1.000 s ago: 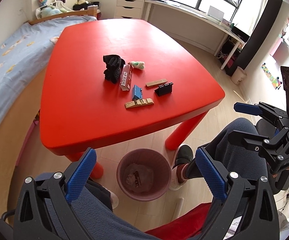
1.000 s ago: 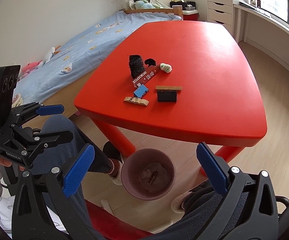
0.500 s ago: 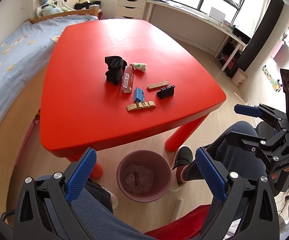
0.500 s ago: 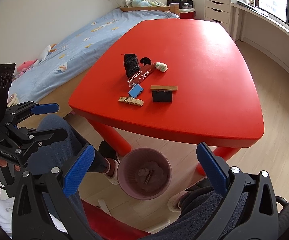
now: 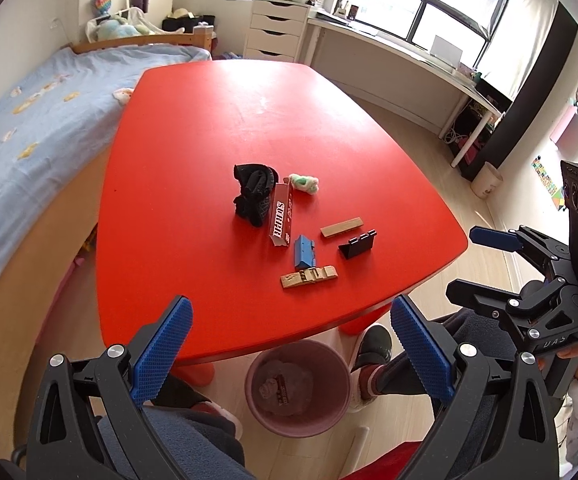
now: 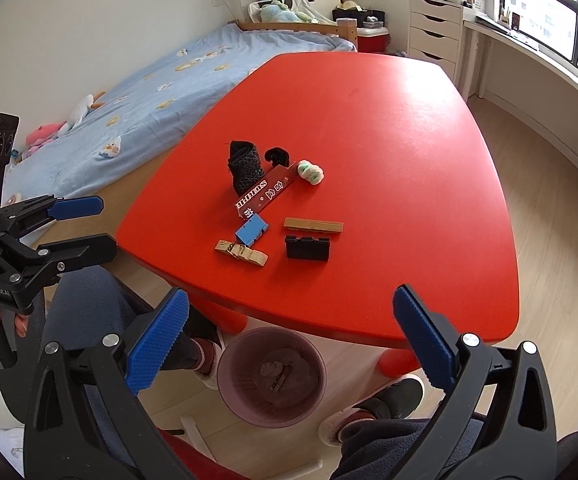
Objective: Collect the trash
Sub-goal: 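Move both open tools back over the red table, then grasp the black knit glove with the left tool while the right tool grasps the black clip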
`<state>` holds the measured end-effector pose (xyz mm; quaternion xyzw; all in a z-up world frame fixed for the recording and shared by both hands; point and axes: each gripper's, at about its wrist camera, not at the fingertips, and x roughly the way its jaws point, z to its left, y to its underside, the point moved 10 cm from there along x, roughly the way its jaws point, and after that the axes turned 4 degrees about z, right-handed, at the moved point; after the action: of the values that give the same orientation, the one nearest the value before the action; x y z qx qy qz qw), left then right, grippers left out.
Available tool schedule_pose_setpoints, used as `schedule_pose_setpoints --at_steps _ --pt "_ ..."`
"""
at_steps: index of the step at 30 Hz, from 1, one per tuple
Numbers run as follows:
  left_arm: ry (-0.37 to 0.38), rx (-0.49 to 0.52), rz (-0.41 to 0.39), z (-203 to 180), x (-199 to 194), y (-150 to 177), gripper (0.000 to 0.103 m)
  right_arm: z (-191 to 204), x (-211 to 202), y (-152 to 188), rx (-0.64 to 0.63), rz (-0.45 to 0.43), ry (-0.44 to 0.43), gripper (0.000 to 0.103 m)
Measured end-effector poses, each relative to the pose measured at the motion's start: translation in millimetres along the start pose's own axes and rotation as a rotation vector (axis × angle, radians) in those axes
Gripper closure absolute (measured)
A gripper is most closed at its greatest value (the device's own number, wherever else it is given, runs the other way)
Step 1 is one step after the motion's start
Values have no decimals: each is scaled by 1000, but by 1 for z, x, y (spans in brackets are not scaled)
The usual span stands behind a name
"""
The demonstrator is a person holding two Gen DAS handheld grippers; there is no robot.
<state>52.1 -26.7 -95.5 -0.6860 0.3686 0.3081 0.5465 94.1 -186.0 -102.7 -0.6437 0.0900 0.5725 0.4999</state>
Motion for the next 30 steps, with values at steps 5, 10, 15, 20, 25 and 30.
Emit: schedule_pose_setpoints --at_steps 5,10,15,20,25,30 --pt "-24 9 -1 7 12 -21 8 -5 19 -17 -4 16 14 3" --pt "-29 10 11 14 27 -41 8 -7 41 -28 -14 44 22 3" --pt "-44 2 39 22 46 -55 8 -12 64 -33 3 74 24 3" --pt "-54 -20 72 30 66 -64 8 -16 85 -31 15 103 23 3" --pt "-63 -45 103 32 88 -66 8 -17 97 -32 24 116 23 3" --pt "-73 -63 104 36 105 -72 8 -18 102 -31 23 119 18 3"
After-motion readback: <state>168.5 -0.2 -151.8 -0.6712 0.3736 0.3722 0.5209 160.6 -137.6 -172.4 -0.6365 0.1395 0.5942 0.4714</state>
